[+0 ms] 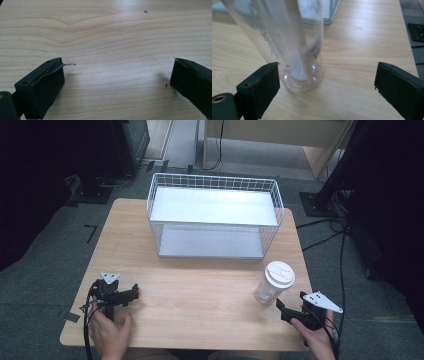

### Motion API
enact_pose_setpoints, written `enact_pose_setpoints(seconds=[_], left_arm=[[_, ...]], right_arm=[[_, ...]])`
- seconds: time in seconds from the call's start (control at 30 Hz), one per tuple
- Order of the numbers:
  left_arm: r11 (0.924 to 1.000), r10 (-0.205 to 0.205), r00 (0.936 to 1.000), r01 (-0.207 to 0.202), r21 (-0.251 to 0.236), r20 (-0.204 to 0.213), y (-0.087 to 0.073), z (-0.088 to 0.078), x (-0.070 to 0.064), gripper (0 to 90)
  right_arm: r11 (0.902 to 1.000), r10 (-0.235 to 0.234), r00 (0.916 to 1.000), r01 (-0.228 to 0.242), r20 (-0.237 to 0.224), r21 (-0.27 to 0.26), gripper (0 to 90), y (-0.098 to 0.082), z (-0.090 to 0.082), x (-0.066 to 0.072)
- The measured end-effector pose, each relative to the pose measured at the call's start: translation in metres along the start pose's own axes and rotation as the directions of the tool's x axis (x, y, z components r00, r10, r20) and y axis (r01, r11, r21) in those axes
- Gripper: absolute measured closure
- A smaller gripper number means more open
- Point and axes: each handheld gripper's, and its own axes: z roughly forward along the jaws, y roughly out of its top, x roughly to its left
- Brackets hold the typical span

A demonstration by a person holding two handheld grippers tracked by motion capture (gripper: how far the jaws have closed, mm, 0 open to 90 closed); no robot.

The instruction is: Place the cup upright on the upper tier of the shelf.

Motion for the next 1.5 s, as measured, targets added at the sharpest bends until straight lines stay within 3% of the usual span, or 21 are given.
enact_pose_setpoints(seconds=[0.17,0.53,0.97,1.23,1.4,1.5], left_arm=[[1.0000,0.000,1.0000,0.000,0.000,0.001,0.000,0.000,0.000,0.0],[1.0000,0.000,1.0000,0.000,0.000,0.001,0.000,0.000,0.000,0.0],[1.0000,0.000,1.0000,0.000,0.000,0.001,0.000,0.000,0.000,0.0],[1.0000,0.000,1.0000,0.000,0.000,0.000,0.000,0.000,0.000,0.0],[1.0000,0.000,1.0000,0.000,0.001,0.001,0.000,0.000,0.000,0.0],[1.0000,0.000,1.0000,0.000,0.001,0.001,0.000,0.000,0.000,0.0]], right_arm=[[0.9995,-0.020,0.9990,0.019,-0.040,-0.024,6.1,0.012,0.001,0.013],[0.9981,-0.031,0.9977,0.028,-0.061,-0.054,6.4,0.029,0.013,0.028],[0.9932,-0.005,0.9990,-0.001,-0.045,-0.116,6.4,0.041,0.027,0.040],[0.9835,0.047,0.9987,-0.050,-0.019,-0.174,9.0,0.046,0.031,0.045],[0.9807,0.024,0.9997,-0.024,-0.001,-0.194,10.9,0.046,0.032,0.049],[0.9780,0.039,0.9992,-0.037,0.007,-0.205,12.0,0.047,0.032,0.048]])
